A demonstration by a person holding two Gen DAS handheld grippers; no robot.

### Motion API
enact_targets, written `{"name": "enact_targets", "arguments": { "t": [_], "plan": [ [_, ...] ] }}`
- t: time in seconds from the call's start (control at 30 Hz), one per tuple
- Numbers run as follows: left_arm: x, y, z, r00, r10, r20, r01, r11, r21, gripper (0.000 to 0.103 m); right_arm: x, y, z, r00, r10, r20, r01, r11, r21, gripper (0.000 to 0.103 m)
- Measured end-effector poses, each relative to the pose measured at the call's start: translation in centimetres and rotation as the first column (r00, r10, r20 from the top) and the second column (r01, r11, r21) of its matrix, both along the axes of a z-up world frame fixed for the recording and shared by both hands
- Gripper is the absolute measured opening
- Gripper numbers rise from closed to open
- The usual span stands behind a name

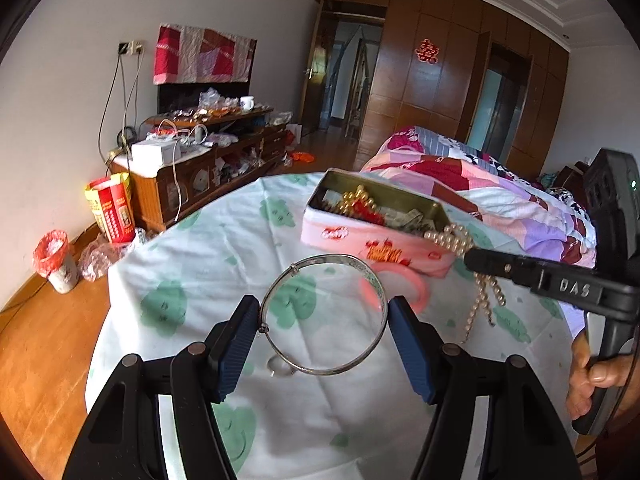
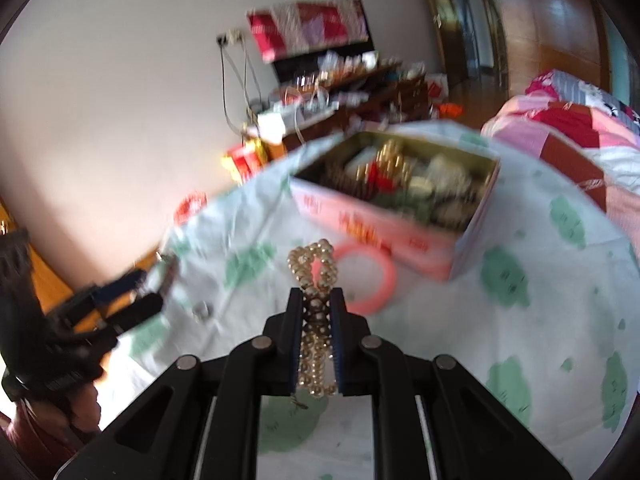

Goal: Organize jewelry
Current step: 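Carry the silver bangle and pearl necklace into the pink tin and open both tools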

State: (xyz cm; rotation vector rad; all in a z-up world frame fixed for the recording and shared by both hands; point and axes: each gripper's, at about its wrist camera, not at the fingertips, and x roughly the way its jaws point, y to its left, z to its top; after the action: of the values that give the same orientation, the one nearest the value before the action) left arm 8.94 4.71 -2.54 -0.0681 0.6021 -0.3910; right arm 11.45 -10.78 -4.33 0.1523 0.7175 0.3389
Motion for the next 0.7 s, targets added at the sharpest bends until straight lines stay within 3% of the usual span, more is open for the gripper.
{"name": "enact_targets", "arguments": {
  "t": [0.23, 0.33, 0.5, 0.7],
  "plan": [
    [2.3, -2.4, 2.0, 0.998, -0.035, 0.058, 0.037, 0.999, -0.025, 0.067, 0.5, -2.5, 4.3, 0.983, -0.109, 0.150, 0.096, 0.991, 0.091, 0.015],
    [3.8, -3.6, 2.3, 0.997, -0.044, 0.062, 0.046, 0.999, -0.029, 0.067, 1.7, -3.6, 4.9, 0.972, -0.160, 0.170, 0.138, 0.981, 0.136, 0.015],
    [6.7, -6.1, 2.3, 0.996, -0.051, 0.073, 0.052, 0.998, -0.018, 0.067, 4.2, -5.0, 4.1, 0.946, -0.262, 0.190, 0.234, 0.959, 0.160, 0.016],
    [11.3, -9.3, 0.6, 1.000, -0.012, 0.029, 0.012, 1.000, -0.005, 0.067, 8.9, -6.6, 1.7, 0.945, -0.301, 0.130, 0.274, 0.942, 0.194, 0.016]
  ]
}}
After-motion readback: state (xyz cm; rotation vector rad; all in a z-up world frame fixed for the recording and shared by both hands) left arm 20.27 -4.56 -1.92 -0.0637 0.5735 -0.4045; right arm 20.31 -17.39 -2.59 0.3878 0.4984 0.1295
